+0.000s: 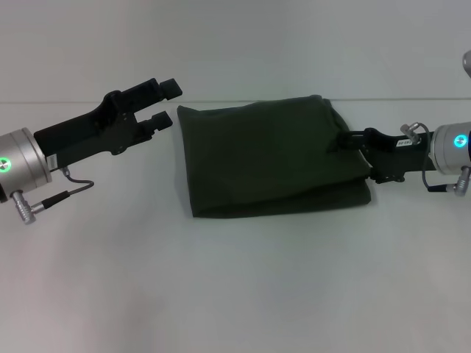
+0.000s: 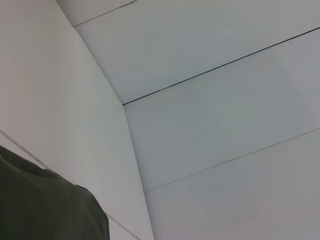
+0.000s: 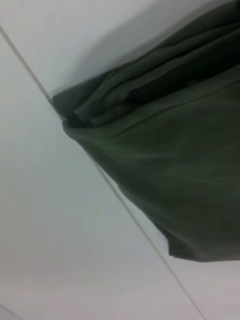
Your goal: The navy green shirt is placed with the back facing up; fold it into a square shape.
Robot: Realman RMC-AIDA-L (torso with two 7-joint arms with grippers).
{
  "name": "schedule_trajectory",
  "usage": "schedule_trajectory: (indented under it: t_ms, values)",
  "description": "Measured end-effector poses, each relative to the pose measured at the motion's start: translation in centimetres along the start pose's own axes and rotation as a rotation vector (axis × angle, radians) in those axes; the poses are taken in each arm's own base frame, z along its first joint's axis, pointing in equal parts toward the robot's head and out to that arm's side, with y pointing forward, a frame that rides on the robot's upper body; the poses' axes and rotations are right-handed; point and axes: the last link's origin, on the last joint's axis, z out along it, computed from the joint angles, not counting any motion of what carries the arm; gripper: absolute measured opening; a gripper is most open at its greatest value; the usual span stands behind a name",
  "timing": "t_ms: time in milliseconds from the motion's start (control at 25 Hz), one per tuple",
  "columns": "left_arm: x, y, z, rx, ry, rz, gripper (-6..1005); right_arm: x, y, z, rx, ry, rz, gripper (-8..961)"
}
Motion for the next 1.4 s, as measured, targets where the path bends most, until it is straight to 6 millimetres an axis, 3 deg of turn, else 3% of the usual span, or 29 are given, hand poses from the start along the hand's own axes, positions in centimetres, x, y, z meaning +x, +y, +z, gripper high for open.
schedule_trajectory:
  t_ms: [520,960,1200,1400]
  values:
    - [0.1,0.0,0.3,0.005,0.004,0.007,792,-0.2,0.8,0.0,-0.069,-0.022,0.026,856]
    - [0.4,0.2,0.7,0.003,0.003,0.016,793,-1.1,1.5,-0.4,-0.055,-0.018,-0.017,641]
    - [0.5,0.2,0.6,0.003,0.002,0.016,792,-1.6,1.8,-0.7,-0.060,-0.022,-0.015,434]
    - [0.5,0.2,0.7,0.002,0.004,0.013,793,-1.6,1.9,-0.7,-0.060,-0.022,-0.016,181]
